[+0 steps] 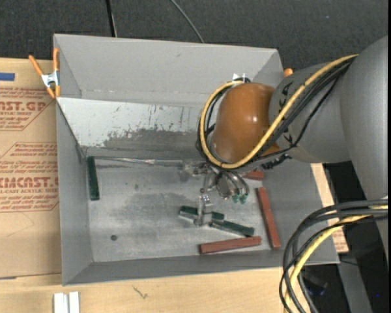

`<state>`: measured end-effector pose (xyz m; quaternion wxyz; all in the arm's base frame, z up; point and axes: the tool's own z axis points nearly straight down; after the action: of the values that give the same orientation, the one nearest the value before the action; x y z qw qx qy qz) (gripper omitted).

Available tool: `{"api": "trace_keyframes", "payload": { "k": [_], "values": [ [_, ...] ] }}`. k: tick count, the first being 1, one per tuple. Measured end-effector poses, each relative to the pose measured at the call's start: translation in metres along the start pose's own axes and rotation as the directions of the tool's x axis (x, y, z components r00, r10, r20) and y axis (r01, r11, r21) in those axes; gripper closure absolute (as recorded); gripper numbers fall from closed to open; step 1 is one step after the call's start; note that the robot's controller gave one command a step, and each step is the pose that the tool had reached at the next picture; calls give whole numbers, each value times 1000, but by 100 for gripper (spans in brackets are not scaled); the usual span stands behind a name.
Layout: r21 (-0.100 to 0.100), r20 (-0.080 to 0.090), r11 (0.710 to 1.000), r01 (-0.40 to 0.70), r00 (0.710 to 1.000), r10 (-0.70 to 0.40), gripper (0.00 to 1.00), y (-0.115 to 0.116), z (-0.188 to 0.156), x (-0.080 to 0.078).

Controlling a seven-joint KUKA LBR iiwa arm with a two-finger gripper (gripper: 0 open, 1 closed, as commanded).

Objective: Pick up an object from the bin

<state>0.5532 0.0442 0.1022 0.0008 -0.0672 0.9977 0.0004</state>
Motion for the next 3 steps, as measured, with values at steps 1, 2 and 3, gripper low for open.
{"api": "trace_keyframes", "payload": {
  "k": [1,2,3],
  "values": [
    [0,-1,998,-66,998,66,100,-33,33,27],
    [0,-1,998,-66,998,66,100,-33,33,27],
    [0,-5,996,-86,996,86,0,-26,-59,18]
  ]
}}
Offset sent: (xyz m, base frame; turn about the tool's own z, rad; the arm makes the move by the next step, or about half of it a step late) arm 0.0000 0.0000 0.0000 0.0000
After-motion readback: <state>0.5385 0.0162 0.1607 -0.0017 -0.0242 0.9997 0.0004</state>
